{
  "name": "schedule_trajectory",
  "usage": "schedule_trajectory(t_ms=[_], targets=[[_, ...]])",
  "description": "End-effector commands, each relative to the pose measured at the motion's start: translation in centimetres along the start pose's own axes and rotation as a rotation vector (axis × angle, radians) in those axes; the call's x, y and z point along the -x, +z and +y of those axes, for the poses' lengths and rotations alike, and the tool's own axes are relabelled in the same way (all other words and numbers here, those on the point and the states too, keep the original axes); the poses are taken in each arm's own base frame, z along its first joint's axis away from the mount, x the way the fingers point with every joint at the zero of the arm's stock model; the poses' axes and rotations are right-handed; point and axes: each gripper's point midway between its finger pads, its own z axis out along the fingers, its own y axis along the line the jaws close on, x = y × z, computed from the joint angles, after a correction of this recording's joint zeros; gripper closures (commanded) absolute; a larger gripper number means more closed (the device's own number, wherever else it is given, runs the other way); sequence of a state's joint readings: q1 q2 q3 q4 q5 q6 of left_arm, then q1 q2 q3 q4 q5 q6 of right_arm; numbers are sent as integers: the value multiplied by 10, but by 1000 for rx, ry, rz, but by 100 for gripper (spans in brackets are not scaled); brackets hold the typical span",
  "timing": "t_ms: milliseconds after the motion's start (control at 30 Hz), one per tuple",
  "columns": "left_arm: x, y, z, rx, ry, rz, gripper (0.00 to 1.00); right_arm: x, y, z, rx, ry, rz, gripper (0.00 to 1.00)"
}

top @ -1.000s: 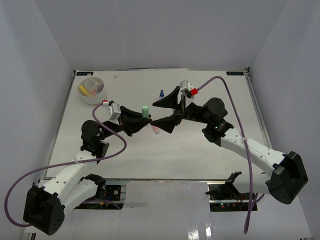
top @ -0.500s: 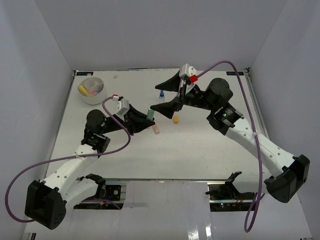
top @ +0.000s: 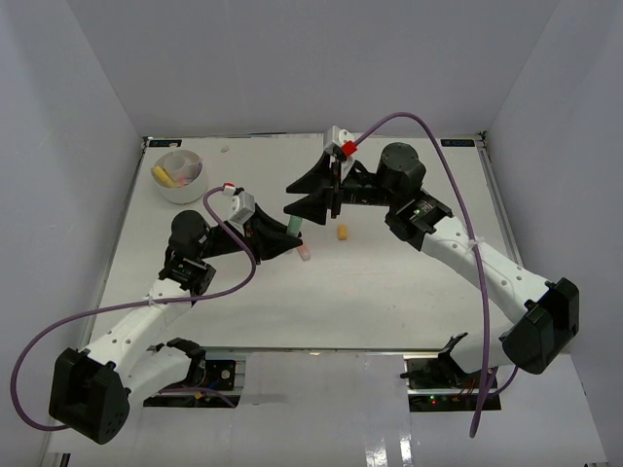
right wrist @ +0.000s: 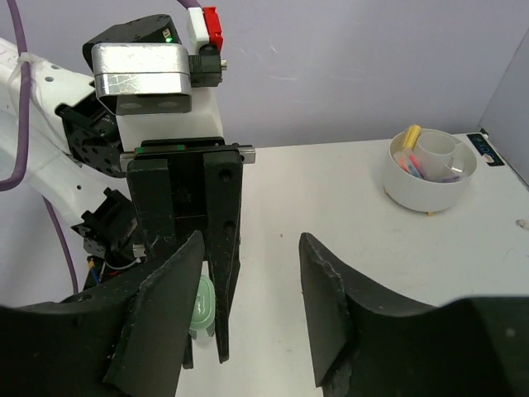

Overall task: Sort the stationery into containers
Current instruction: Close the pen cap on the pen.

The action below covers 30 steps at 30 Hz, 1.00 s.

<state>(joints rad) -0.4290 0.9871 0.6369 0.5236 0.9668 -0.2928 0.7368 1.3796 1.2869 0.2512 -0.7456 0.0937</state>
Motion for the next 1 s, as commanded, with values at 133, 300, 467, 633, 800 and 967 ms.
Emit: schedule_trajectory(t_ms=[133, 300, 467, 633, 800, 967], targets=[[17, 1, -4, -19, 48, -24, 98, 17, 4, 12, 51, -14, -34, 54], [18, 1, -4, -21, 49, -31, 98, 10, 5, 15, 63, -1, -31, 58], [20, 1, -7, -27, 57, -44, 98, -1, 8, 18, 75, 22, -16, 69], [29, 0, -11, -39, 71, -80, 100, -12, 11, 23, 89, 42, -2, 75], [43, 2, -14, -50, 86, -124, 100, -26, 12, 28, 94, 60, 21, 79], [51, 4, -13, -48, 86, -140, 100, -39, 11, 32, 90, 70, 44, 79]])
